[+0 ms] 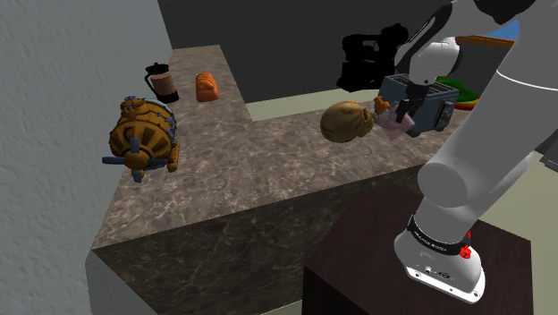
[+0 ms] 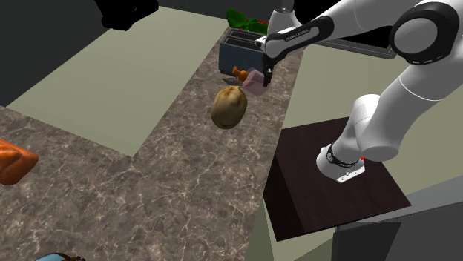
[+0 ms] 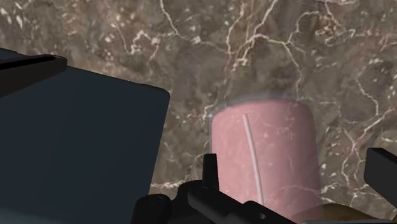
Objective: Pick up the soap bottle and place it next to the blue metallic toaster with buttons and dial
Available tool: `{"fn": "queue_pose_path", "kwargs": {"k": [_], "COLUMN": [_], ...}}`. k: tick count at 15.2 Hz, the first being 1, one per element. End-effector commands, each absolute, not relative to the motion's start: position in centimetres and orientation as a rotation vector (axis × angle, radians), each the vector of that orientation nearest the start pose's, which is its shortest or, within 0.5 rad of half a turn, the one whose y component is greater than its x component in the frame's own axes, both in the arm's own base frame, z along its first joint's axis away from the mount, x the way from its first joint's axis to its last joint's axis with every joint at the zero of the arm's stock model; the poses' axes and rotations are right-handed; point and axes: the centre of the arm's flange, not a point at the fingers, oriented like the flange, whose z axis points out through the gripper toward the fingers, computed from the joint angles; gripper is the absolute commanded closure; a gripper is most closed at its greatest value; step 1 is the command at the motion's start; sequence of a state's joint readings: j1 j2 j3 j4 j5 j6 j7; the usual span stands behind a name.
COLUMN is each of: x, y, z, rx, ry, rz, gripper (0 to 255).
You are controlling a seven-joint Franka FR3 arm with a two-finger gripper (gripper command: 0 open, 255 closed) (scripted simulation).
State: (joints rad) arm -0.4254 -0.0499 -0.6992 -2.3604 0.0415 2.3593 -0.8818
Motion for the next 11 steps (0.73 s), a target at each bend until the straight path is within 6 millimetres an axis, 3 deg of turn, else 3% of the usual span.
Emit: {"fn": "queue_pose_path", "kwargs": {"k": [1,3,11], "x": [21.5,21.4,21.4], "y": [-45.1,-45.1,-45.1], "z": [36.7,39.0,39.0], "rx": [-3.108,-3.108,-3.108], "ry": [0.425,0.425,0.425], "rz": [-0.112,-0.112,-0.112], "gripper": [0,0,0]}}
